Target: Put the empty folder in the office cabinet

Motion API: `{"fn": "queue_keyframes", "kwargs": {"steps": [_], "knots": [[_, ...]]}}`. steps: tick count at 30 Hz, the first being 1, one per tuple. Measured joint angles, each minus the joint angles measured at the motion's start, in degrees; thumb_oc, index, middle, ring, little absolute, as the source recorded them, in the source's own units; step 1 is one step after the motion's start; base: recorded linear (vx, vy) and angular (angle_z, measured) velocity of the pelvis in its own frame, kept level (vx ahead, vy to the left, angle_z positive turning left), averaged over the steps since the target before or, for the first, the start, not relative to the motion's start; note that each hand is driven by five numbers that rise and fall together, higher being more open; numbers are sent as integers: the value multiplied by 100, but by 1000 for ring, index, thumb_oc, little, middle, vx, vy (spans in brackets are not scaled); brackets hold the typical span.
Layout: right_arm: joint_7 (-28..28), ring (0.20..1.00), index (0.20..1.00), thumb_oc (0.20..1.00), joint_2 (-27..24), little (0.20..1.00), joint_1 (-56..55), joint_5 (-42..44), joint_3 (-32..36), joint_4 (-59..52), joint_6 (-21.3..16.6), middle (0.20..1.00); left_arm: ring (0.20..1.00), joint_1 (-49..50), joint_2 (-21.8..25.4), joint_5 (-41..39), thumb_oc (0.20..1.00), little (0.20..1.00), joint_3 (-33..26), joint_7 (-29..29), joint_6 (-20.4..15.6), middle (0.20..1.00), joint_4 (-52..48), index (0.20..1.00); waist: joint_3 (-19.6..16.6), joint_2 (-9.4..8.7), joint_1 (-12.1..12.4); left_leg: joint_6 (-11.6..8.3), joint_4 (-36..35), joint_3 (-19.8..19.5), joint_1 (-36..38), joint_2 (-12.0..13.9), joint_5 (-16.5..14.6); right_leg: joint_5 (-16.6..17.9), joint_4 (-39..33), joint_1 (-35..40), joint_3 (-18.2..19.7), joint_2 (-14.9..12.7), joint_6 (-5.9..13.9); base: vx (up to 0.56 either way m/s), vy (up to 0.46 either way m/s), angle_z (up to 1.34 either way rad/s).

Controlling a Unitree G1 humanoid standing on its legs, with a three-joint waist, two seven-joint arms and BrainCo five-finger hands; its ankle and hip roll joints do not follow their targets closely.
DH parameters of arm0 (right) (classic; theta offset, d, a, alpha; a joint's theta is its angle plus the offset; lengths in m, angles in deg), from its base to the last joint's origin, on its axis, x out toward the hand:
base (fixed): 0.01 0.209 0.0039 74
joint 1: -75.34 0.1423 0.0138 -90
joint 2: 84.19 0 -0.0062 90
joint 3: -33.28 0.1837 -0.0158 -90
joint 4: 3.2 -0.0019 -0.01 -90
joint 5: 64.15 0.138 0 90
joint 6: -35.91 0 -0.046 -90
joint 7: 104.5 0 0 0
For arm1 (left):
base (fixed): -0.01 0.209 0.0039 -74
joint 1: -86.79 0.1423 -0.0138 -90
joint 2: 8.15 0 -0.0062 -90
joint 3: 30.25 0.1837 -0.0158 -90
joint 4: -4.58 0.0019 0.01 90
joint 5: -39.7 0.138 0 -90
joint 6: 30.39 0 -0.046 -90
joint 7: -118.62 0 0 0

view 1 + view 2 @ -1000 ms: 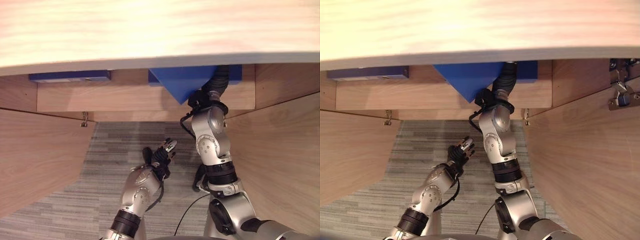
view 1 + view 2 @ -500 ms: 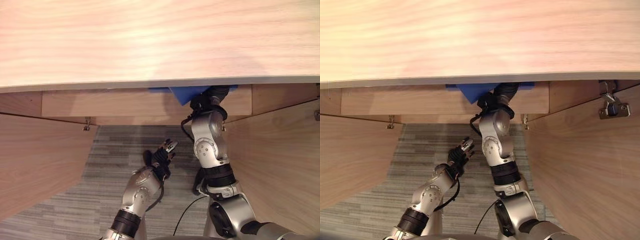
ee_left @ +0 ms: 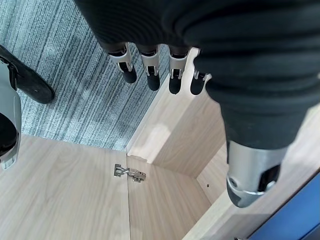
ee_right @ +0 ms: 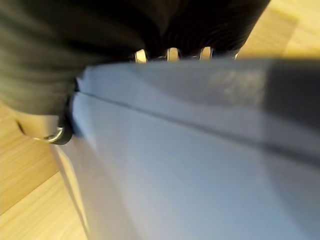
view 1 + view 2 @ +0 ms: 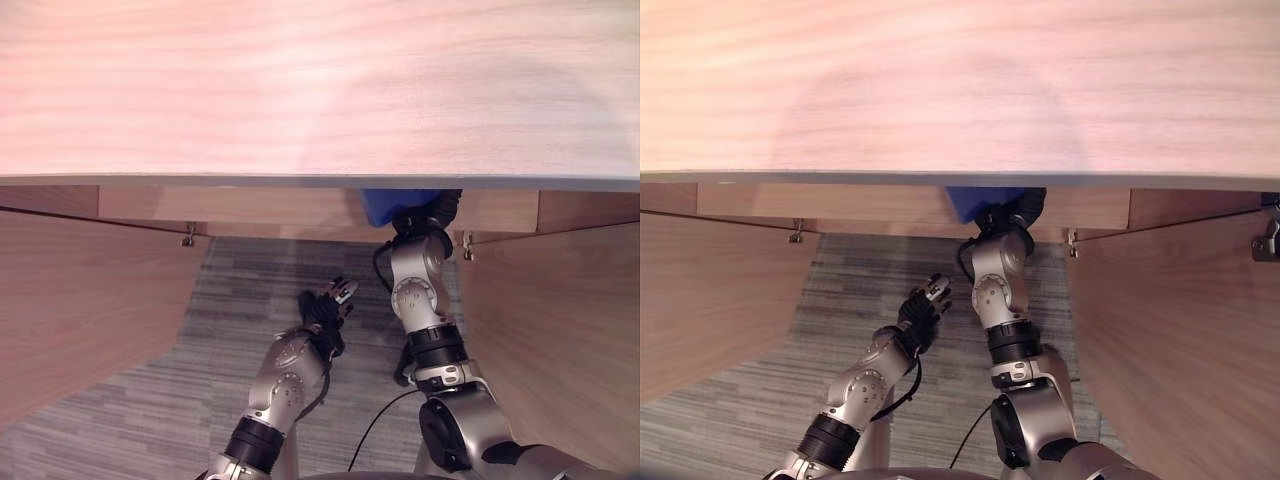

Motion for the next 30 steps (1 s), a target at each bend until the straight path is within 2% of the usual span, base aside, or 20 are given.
{"fn": "queue_keyframes", "kwargs": {"steps": [8, 14, 19, 20, 23, 24, 25, 27, 30], "knots": [[-7, 200, 200, 200, -1, 200, 18, -58, 11, 127, -211, 200, 1000, -8, 0, -51, 1000, 1000, 9, 259, -62, 1000, 238, 1000, 7, 0, 5, 1, 40, 4, -58, -2, -16, 13, 11, -42, 15, -9, 22, 0, 0, 0], [-530, 200, 200, 200, -4, 200, 29, -687, -281, -112, -322, 200, 1000, -24, 0, -59, 1000, 1000, 25, 276, -89, 1000, 237, 1000, 69, 25, 5, 29, 141, 13, -249, -4, -35, 9, 102, -241, 49, -68, 23, -17, -1, 0], [-889, 200, 200, 200, -7, 200, 25, -1159, -500, -156, -321, 200, 1000, 6, 0, -58, 1000, 1000, -19, 342, -98, 1000, 352, 1000, 159, 43, -47, -3, -54, 36, -30, -12, 3, 70, -75, -38, 23, -7, 43, -86, 19, -3], [-886, 200, 200, 200, -10, 200, 3, -1295, -533, -142, -305, 200, 1000, 12, -1, -55, 1000, 1000, -45, 346, -112, 1000, 453, 1000, 202, 34, -74, -61, -373, 58, 244, -64, 113, 141, -285, 192, -4, 33, 72, -153, -15, 0], [-864, 200, 200, 200, -20, 200, -54, -1567, -532, -108, -225, 200, 1000, 109, -2, -42, 1000, 1000, -180, 378, -107, 1000, 663, 1000, 269, 66, -119, -58, -1114, 38, 925, -122, 430, 343, -897, 858, -175, 208, 107, -65, -26, -3], [-839, 200, 200, 200, -2, 200, -174, -1734, -570, -52, -169, 200, 1000, 262, 1, -31, 1000, 1000, -316, 405, -160, 1000, 824, 1000, 281, 80, -141, -125, -1684, -27, 1544, -150, 630, 432, -1359, 1511, -398, 296, 107, -55, -102, -4], [-774, 200, 200, 200, -4, 200, -185, -1833, -571, 72, -163, 200, 1000, 307, -3, -31, 1000, 1000, -405, 405, -181, 1000, 966, 1000, 280, 87, -150, -168, -1908, -54, 1825, -153, 710, 470, -1535, 1783, -451, 365, 105, -17, -134, -8], [-281, 200, 200, 200, 75, 200, -641, -1850, -733, 203, 139, 200, 1000, 727, -37, -56, 1000, 1000, -784, 491, -286, 1000, 1737, 1000, 202, 100, -268, -188, -2810, -164, 3018, -101, 999, 616, -2381, 3046, -753, 689, 104, 32, -108, -9], [206, 200, 200, 200, 81, 200, -879, -1821, -652, 361, 386, 200, 1000, 1096, -38, -206, 1000, 1000, -1011, 373, -283, 1000, 2119, 1000, 11, 128, -310, -307, -3125, -170, 3285, 8, 1088, 683, -2629, 3319, -821, 840, 73, 138, -189, -10]]}}
